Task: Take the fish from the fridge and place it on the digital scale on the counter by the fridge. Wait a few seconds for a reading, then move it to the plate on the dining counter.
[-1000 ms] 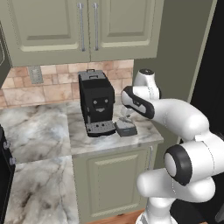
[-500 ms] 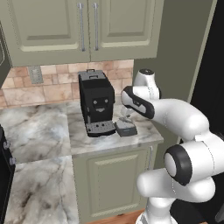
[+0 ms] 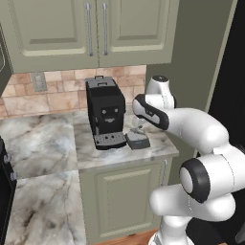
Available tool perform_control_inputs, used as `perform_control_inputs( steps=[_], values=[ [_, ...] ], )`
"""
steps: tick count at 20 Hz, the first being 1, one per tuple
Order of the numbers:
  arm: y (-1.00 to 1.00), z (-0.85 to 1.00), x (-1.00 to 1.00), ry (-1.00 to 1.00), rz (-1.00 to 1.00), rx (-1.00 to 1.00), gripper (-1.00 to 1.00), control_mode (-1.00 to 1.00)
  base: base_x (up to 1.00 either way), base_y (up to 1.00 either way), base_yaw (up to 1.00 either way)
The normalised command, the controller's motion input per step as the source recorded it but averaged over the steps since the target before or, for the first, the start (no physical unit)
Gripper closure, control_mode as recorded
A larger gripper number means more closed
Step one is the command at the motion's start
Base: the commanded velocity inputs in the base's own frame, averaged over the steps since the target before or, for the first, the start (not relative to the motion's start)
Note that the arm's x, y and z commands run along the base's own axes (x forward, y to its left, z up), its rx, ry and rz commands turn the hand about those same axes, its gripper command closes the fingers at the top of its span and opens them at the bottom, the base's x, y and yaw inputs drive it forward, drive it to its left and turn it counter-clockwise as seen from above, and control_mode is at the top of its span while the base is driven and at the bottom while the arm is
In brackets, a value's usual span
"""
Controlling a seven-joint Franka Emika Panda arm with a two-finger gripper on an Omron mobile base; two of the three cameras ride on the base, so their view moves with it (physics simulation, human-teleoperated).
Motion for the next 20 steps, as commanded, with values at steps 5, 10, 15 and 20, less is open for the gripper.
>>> perform_control_inputs(
  steps=[5, 10, 15, 20],
  values=[
    [0.00, 0.00, 0.00, 0.00, 0.00, 0.00, -1.00, -1.00, 0.00, 0.00, 0.00],
    [0.00, 0.00, 0.00, 0.00, 0.00, 0.00, -1.00, -1.00, 0.00, 0.00, 0.00],
    [0.00, 0.00, 0.00, 0.00, 0.00, 0.00, -1.00, -1.00, 0.00, 0.00, 0.00],
    [0.00, 0.00, 0.00, 0.00, 0.00, 0.00, -1.00, -1.00, 0.00, 0.00, 0.00]
  ],
)
